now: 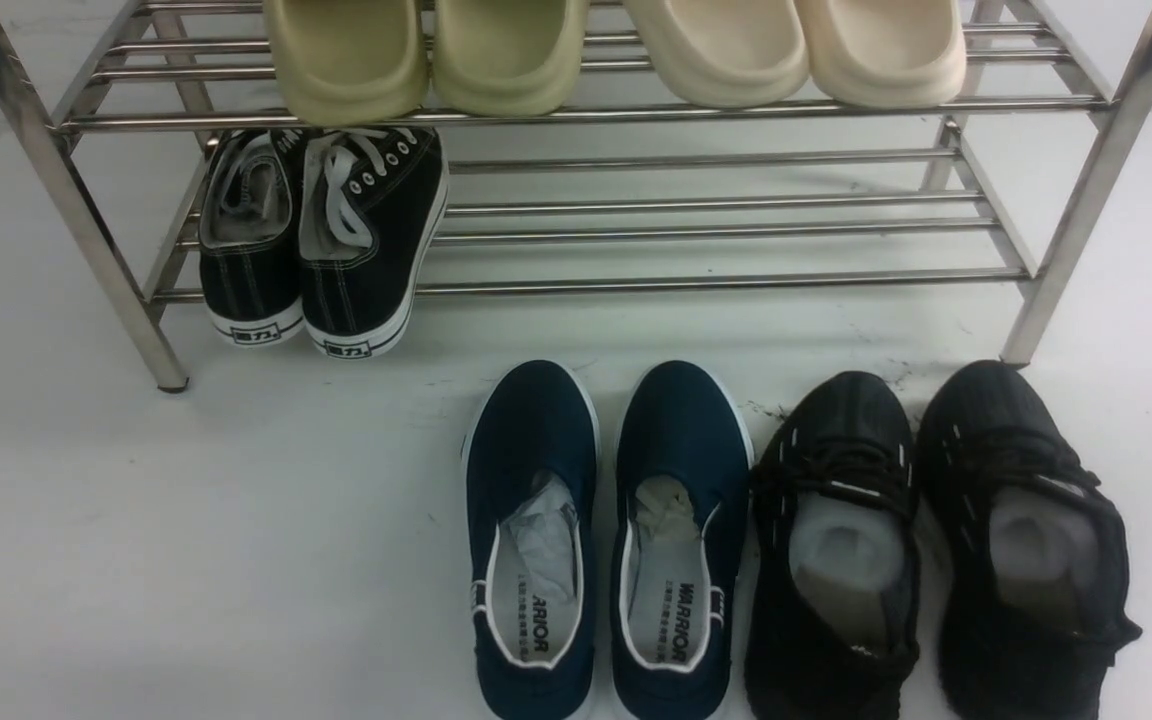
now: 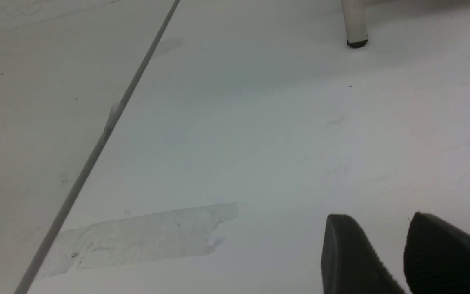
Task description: Take the shoes off the shelf with your hand on the white table.
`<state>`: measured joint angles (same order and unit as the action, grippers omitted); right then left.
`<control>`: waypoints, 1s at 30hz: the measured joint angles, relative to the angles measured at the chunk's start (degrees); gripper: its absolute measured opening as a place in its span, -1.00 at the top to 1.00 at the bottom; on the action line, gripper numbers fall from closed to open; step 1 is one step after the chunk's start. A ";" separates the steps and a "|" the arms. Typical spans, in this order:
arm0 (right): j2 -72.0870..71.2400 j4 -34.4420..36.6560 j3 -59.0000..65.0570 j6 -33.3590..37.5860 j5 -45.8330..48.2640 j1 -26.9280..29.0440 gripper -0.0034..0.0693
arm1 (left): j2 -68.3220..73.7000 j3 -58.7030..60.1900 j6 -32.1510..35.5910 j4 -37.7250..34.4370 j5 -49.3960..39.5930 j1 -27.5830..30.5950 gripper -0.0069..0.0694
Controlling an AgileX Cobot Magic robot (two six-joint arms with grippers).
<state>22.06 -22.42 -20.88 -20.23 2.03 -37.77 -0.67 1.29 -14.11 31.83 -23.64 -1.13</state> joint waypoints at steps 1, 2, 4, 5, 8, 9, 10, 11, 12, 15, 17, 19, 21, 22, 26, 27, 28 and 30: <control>0.00 -1.06 0.00 0.00 -0.02 0.00 0.92 | 0.00 0.00 0.00 0.00 0.00 0.00 0.19; 0.00 -1.63 0.00 0.00 -0.02 0.00 0.92 | 0.00 0.00 0.00 0.00 0.00 0.00 0.19; 0.00 -3.58 0.00 0.00 -0.02 0.00 0.92 | 0.00 0.00 0.00 0.00 0.00 0.00 0.19; 0.00 -4.59 0.00 0.00 -0.07 0.00 0.92 | 0.00 0.00 0.00 0.00 0.00 0.00 0.19; 0.00 -7.65 0.00 0.00 -0.07 0.00 0.91 | 0.00 0.00 0.00 0.00 0.00 0.00 0.19; 0.00 -8.61 0.00 0.00 -0.14 0.00 0.91 | 0.00 0.00 0.00 0.00 0.00 0.00 0.19; 0.00 -9.63 0.00 0.00 -0.22 0.00 0.91 | 0.00 0.00 0.00 0.00 0.00 0.00 0.19; 0.00 -10.49 0.00 0.00 -0.39 0.00 0.91 | 0.00 0.00 0.00 0.00 0.00 0.00 0.19; 0.00 -10.49 0.00 0.00 -0.45 0.00 0.90 | 0.00 0.00 0.00 0.00 0.00 0.00 0.19; -0.11 -10.94 0.07 0.06 -0.82 0.00 0.90 | 0.00 0.00 0.00 0.00 0.00 0.00 0.19; -0.11 -8.78 0.24 0.54 -0.87 0.00 0.90 | 0.00 0.00 0.00 0.00 0.00 0.00 0.19; 0.36 -1.85 0.25 5.01 0.99 0.00 0.89 | 0.00 0.00 0.00 0.00 0.00 0.00 0.19; 0.34 4.88 0.31 10.39 3.70 0.00 0.89 | 0.00 0.00 0.00 0.00 0.00 0.00 0.19; 0.27 7.88 0.31 13.09 5.69 0.00 0.89 | 0.00 0.00 0.00 0.00 0.00 0.00 0.19; -1.14 20.05 1.36 25.75 13.13 3.49 0.88 | 0.00 0.00 0.00 0.00 0.00 0.00 0.19; -1.72 21.31 2.14 26.98 14.27 5.13 0.88 | 0.00 0.00 0.00 0.00 0.00 0.00 0.19; -2.81 22.41 3.46 27.84 14.86 7.57 0.87 | 0.00 0.00 0.00 0.00 0.00 0.00 0.19; -4.21 24.00 5.80 28.04 15.42 10.83 0.87 | 0.00 0.00 0.00 0.00 0.00 0.00 0.19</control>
<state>17.85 1.59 -15.08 7.81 17.45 -26.94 -0.67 1.29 -14.11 31.83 -23.64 -1.13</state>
